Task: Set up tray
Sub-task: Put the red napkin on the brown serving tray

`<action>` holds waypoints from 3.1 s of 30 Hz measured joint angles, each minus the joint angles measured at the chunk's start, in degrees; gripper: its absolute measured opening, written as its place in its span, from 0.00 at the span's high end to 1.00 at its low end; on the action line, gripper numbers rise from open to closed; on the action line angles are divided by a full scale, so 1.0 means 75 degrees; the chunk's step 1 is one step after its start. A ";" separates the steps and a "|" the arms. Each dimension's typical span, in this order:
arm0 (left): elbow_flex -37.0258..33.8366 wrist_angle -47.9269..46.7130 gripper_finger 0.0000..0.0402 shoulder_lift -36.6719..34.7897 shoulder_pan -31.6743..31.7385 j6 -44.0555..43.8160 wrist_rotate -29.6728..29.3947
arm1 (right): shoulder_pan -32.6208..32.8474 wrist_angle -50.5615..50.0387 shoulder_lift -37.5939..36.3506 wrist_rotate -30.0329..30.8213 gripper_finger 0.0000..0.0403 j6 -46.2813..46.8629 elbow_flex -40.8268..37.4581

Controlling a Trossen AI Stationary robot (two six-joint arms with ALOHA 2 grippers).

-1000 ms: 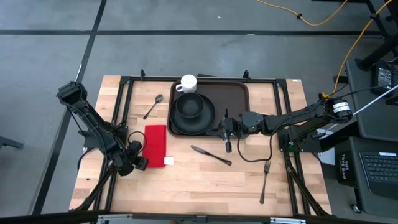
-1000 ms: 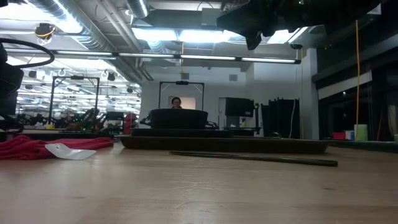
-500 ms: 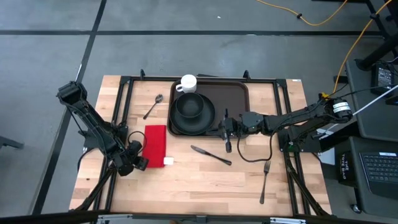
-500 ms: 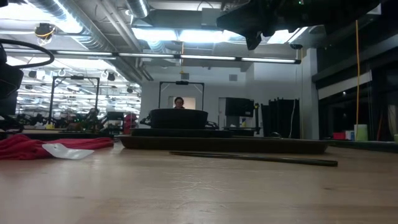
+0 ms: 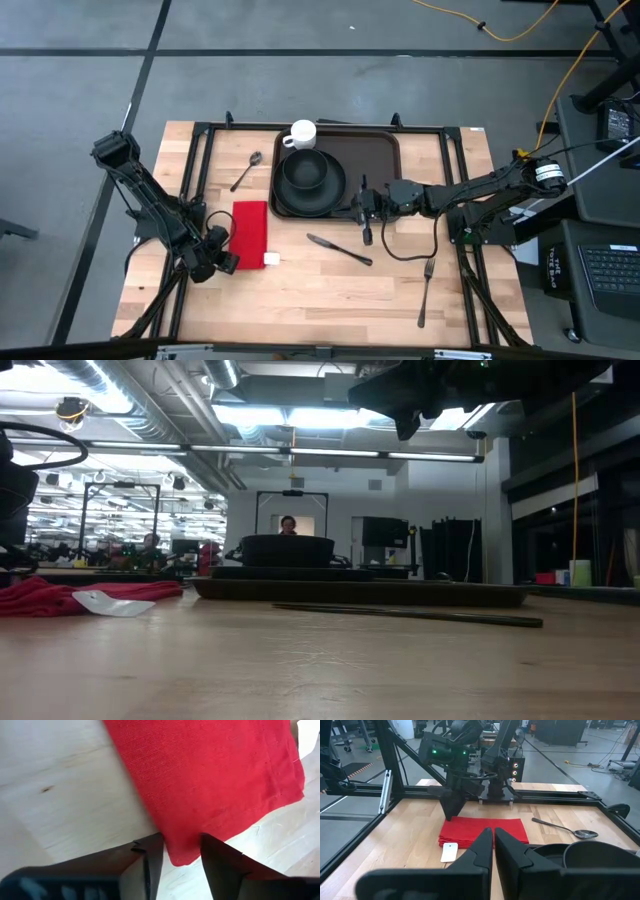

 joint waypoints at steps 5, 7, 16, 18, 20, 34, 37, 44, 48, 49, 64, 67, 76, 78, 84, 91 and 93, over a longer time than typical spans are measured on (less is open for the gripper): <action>0.0012 0.0015 0.62 -0.0006 0.0000 0.0002 -0.0013 | -0.0001 -0.0002 0.0000 0.0001 0.94 0.0000 0.0000; 0.0012 0.0018 0.59 -0.0006 0.0000 -0.0001 -0.0049 | -0.0002 -0.0002 0.0000 0.0001 0.94 0.0000 0.0000; 0.0012 0.0140 0.52 0.0024 0.0000 -0.0249 -0.0249 | -0.0002 -0.0002 0.0000 -0.0002 0.94 0.0020 0.0000; 0.0020 0.0126 0.52 0.0111 0.0006 -0.0366 -0.0292 | 0.0001 -0.0002 0.0000 -0.0002 0.94 0.0026 0.0000; 0.0034 0.0120 0.52 0.0262 0.0006 -0.0423 -0.0305 | 0.0001 -0.0002 0.0000 -0.0002 0.94 0.0026 0.0000; 0.0076 0.0233 0.55 0.0729 0.0015 -0.0481 -0.0312 | -0.0002 -0.0002 0.0000 0.0001 0.94 0.0029 0.0000; 0.0076 0.0206 0.58 0.0733 0.0015 -0.0482 -0.0303 | -0.0002 -0.0002 0.0000 0.0001 0.94 0.0029 0.0000; 0.0076 0.0070 0.66 0.0743 0.0017 -0.0478 -0.0187 | 0.0000 -0.0002 0.0000 0.0001 0.94 0.0029 0.0000; 0.0076 0.0026 0.71 0.0746 0.0017 -0.0426 -0.0152 | -0.0002 -0.0002 0.0000 0.0001 0.94 0.0029 0.0000; 0.0076 0.0019 0.72 0.0746 0.0017 -0.0426 -0.0140 | 0.0000 -0.0002 0.0000 0.0001 0.94 0.0029 0.0000; 0.0143 0.0026 0.78 0.0968 0.0364 0.0053 0.0316 | -0.0001 -0.0001 0.0000 0.0001 0.94 0.0029 0.0000; 0.0133 0.0151 0.86 0.0970 0.0361 0.0364 0.0172 | 0.0000 -0.0001 0.0000 0.0001 0.94 0.0029 0.0000; 0.0038 0.0532 0.99 0.1062 0.0366 0.0767 -0.0729 | 0.0000 -0.0002 0.0000 0.0003 0.94 0.0022 0.0000; 0.0016 0.0615 0.99 0.1078 0.0364 0.0878 -0.0940 | -0.0002 -0.0002 0.0000 0.0004 0.94 0.0016 0.0000; -0.0041 0.0848 0.99 0.1030 0.0350 0.1296 -0.2005 | -0.0002 0.0001 0.0000 0.0004 0.94 0.0000 0.0000; -0.0044 0.1504 0.99 0.0994 0.0350 0.1750 -0.2334 | 0.0001 0.0063 0.0000 0.0004 0.94 -0.0051 0.0001; -0.0044 0.1884 0.99 0.0985 0.0350 0.1978 -0.2445 | 0.0027 0.0057 0.0000 0.0004 0.94 -0.0189 0.0000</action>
